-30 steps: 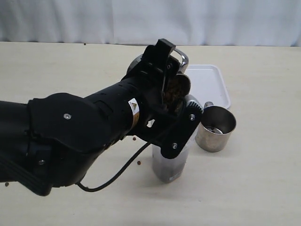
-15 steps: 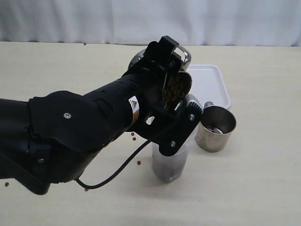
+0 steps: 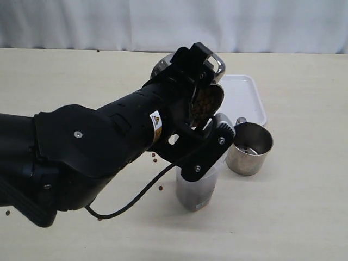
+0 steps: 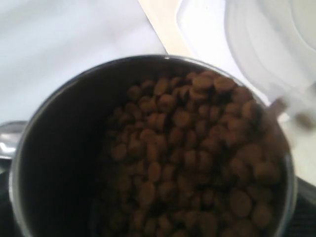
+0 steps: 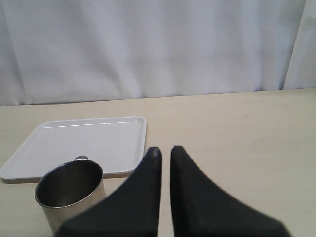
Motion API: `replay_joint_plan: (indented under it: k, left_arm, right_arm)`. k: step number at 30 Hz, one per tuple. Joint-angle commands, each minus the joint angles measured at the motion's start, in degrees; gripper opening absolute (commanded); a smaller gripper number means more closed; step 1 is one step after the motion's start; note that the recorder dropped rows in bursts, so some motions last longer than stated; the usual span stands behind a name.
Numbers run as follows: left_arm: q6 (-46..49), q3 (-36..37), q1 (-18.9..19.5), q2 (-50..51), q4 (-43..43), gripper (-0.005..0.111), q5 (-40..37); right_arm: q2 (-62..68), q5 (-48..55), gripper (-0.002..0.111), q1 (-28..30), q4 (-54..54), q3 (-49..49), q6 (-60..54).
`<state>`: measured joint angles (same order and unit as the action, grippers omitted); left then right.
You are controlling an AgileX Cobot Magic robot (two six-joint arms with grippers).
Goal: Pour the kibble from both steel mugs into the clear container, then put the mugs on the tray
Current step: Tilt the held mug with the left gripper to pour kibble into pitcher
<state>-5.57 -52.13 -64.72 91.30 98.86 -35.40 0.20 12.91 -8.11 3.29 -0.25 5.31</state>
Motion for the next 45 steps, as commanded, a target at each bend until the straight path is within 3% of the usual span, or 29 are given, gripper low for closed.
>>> replay_joint_plan:
  k: [1,45]
  left_arm:
    - [1.5,-0.6,0.1,-0.3,1.1,0.000,-1.3]
    - [8.1,-2.5,0.1,2.5,1.1,0.000,-0.5]
  right_arm:
    - [-0.2,0.2,0.005,0.3,0.6,0.2,-0.1]
    - [-0.2,0.2,0.005,0.3,0.6,0.2,-0.1]
